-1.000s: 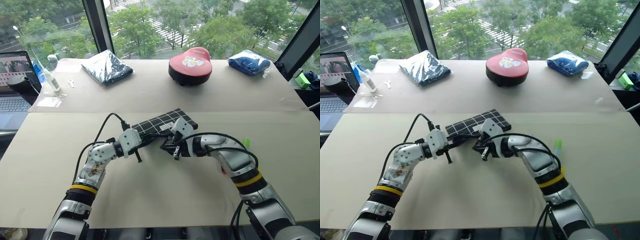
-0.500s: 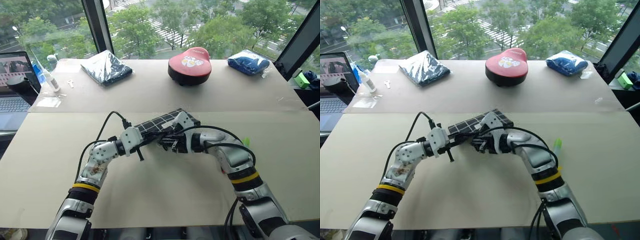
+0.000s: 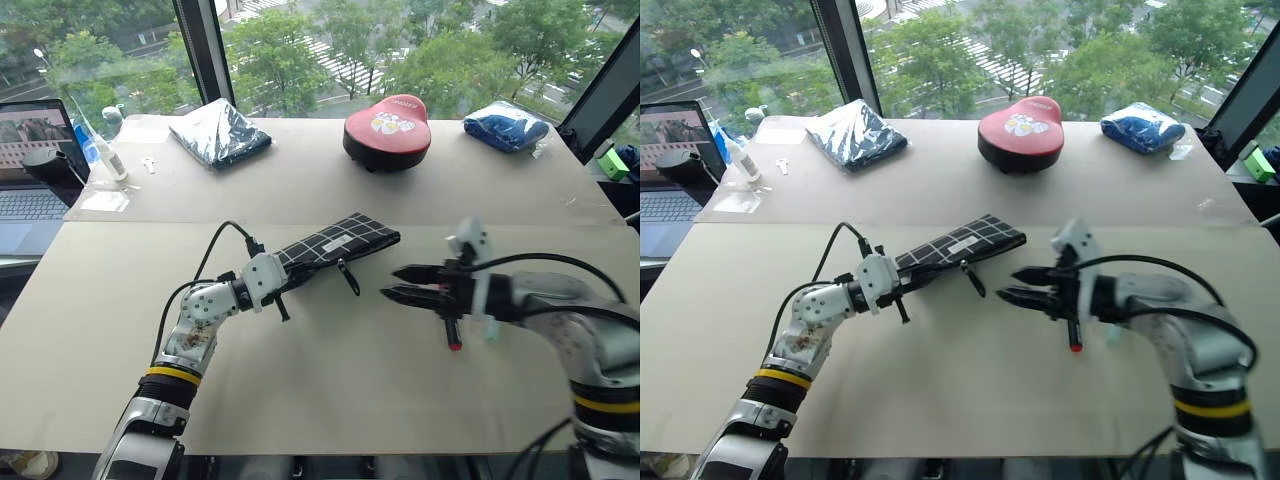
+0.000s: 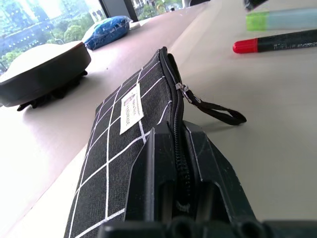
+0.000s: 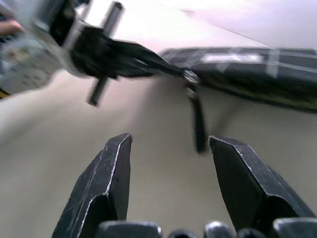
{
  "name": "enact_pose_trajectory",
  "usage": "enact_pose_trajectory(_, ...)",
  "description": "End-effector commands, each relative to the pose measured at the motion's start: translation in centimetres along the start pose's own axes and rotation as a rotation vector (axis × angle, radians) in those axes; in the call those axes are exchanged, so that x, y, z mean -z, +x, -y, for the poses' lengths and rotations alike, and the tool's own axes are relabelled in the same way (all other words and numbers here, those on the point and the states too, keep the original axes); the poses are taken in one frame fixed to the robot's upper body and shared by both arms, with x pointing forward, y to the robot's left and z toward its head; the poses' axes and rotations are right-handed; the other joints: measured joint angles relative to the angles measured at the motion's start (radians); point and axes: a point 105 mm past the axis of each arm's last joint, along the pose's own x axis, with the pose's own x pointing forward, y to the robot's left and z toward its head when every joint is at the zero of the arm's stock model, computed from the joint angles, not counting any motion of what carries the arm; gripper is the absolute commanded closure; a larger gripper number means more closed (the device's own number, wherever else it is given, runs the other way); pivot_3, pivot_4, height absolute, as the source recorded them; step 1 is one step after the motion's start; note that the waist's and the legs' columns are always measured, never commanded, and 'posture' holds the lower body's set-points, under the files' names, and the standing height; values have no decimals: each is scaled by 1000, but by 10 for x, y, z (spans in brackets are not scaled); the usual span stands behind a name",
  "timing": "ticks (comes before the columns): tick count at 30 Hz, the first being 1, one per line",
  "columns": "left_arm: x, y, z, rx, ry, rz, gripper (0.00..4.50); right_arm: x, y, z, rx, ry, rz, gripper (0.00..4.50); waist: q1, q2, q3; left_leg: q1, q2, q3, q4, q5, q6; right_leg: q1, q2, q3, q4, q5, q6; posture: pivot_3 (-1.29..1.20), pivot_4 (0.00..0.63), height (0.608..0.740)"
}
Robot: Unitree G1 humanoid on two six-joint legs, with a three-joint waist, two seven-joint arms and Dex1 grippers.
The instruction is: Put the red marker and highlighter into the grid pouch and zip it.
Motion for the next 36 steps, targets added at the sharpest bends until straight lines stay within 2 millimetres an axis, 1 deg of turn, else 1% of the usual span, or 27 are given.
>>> enact_pose_trajectory(1, -13, 1, -4, -34, 1, 54, 4500, -6, -41, 34, 313, -44, -9, 1737, -2, 0, 0, 1, 0, 0, 0, 0, 1, 1, 0, 0, 0, 0, 0, 0, 150, 740)
enact_pose_trajectory(3, -13, 3, -2, -34, -13, 64, 4500, 6, -57, 50, 450, -3, -67, 1737, 0, 0, 0, 1, 1, 0, 0, 0, 0, 1, 1, 0, 1, 0, 0, 0, 150, 740)
enact_pose_trajectory(4, -13, 4, -1, -26, -17, 69, 4500, 12, -62, 54, 496, 9, -96, 1737, 0, 0, 0, 2, 2, 0, 0, 0, 0, 1, 1, 0, 1, 0, 0, 0, 150, 740)
enact_pose_trajectory(9, -15, 11, 3, -2, -23, 84, 4500, 37, -72, 68, 639, 73, -197, 1737, 2, 0, 0, 1, 2, 0, 0, 0, 0, 1, 1, 1, 1, 0, 0, 0, 150, 740)
enact_pose_trajectory(12, -16, 14, 2, 2, -25, 88, 4500, 41, -74, 71, 680, 104, -202, 1737, 3, 0, 0, 1, 2, 0, 0, 0, 1, 1, 1, 1, 1, 0, 0, 0, 150, 740)
enact_pose_trajectory(16, -15, 15, 2, 7, -28, 88, 4500, 46, -75, 72, 703, 122, -220, 1737, 4, 0, 0, 1, 2, 0, 1, 0, 1, 2, 1, 0, 1, 0, 0, 0, 150, 740)
enact_pose_trajectory(21, -14, 15, 2, 5, -33, 88, 4500, 59, -76, 73, 729, 158, -255, 1737, 4, 0, 0, 1, 2, 0, 2, -1, 2, 2, 1, 0, 1, 0, 0, 0, 150, 740)
enact_pose_trajectory(25, -13, 14, 1, 0, -36, 87, 4500, 64, -70, 71, 720, 186, -259, 1737, 3, 0, 0, 1, 2, 0, 2, -1, 2, 2, 1, 0, 1, 0, 0, 0, 150, 740)
enact_pose_trajectory(30, -12, 14, 1, -3, -44, 86, 4500, 69, -56, 65, 688, 208, -255, 1737, 3, 0, 0, 1, 2, 0, 2, -1, 2, 2, 1, 0, 1, 0, 0, 0, 150, 740)
enact_pose_trajectory(36, -11, 13, 2, -9, -47, 83, 4500, 78, -54, 63, 686, 200, -294, 1737, 3, 0, 0, 1, 2, 0, 2, -1, 2, 2, 1, 0, 1, 0, 0, 0, 150, 740)
